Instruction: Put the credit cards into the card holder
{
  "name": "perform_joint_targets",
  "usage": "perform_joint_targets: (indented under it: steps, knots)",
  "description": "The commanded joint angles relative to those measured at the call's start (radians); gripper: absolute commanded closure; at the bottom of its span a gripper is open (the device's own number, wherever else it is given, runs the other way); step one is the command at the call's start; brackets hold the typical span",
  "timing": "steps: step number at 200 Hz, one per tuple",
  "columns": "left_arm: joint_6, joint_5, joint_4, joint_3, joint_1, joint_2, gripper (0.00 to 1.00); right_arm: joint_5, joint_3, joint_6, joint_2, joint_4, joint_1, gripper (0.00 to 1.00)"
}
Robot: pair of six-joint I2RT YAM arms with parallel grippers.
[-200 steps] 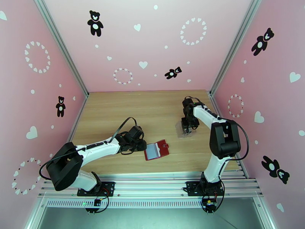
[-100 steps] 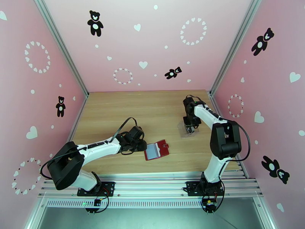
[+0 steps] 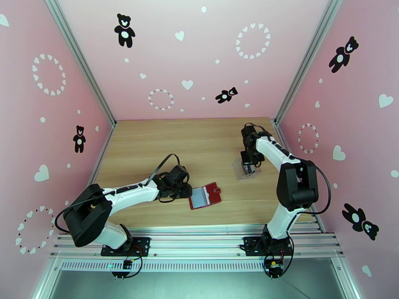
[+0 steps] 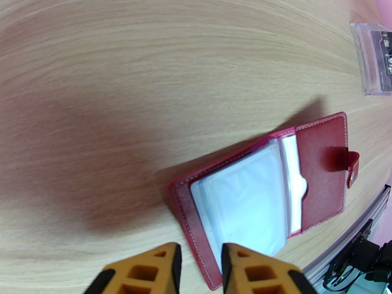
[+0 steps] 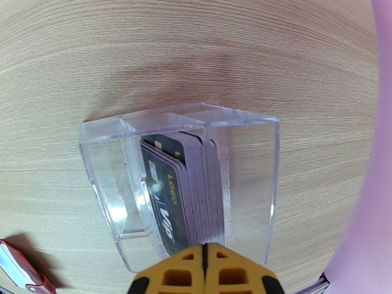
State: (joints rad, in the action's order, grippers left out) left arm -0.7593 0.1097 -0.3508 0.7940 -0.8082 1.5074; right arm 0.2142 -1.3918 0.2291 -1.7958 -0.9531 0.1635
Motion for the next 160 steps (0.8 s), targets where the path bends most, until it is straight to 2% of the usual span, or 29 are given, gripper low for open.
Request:
perform_joint_targets:
  steps: [1,16,23,32,94,160]
  knots:
    - [0.003,0.014,0.017,-0.008,-0.005,0.006,0.71,-0.039,0.002,0.004,0.041,0.006,-0.004,0.84]
    - [0.003,0.015,0.018,-0.01,-0.004,0.003,0.71,-0.036,0.002,0.007,0.041,0.008,-0.004,0.53]
    - [0.002,0.014,0.018,-0.009,-0.004,0.002,0.71,-0.036,0.0,0.009,0.034,0.007,-0.007,0.46]
    - [0.002,0.014,0.018,-0.009,-0.004,0.001,0.71,-0.04,-0.001,0.008,0.022,0.004,-0.011,0.42]
    - [0.002,0.016,0.016,-0.007,-0.006,0.002,0.71,-0.052,-0.001,0.008,-0.058,0.01,-0.017,0.38]
    - [0.002,0.016,0.017,-0.007,-0.008,0.003,0.71,-0.048,0.002,0.013,-0.087,0.015,-0.032,0.4]
